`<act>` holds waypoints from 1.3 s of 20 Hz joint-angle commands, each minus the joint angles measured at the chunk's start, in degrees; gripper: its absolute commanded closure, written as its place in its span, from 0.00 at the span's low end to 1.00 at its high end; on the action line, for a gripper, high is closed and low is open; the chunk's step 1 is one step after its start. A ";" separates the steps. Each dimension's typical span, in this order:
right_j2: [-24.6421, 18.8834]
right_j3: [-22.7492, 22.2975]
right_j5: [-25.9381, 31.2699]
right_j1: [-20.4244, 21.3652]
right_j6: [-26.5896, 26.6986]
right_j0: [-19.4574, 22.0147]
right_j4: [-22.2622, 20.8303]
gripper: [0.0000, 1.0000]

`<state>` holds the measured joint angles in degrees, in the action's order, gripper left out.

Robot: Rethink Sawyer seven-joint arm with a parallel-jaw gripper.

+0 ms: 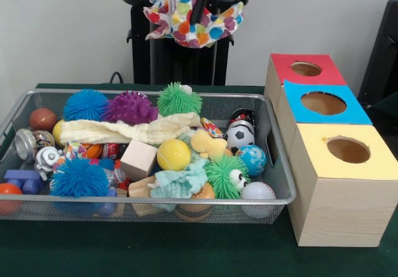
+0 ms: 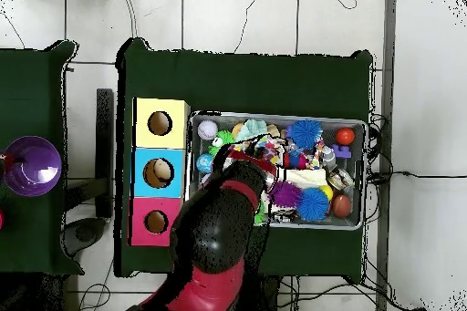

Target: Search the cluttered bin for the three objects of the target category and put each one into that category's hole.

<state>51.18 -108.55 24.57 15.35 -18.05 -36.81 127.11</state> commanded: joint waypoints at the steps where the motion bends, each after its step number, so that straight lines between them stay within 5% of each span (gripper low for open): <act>1: -12.54 8.22 -2.85 0.62 -22.81 1.77 -1.88 1.00; 13: -11.45 10.15 -6.11 -2.66 -30.94 -1.04 2.21 1.00; 26: -12.79 10.74 -9.97 -2.42 -39.06 -1.54 -2.40 1.00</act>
<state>49.60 -102.37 17.30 14.83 -36.50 -38.49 126.96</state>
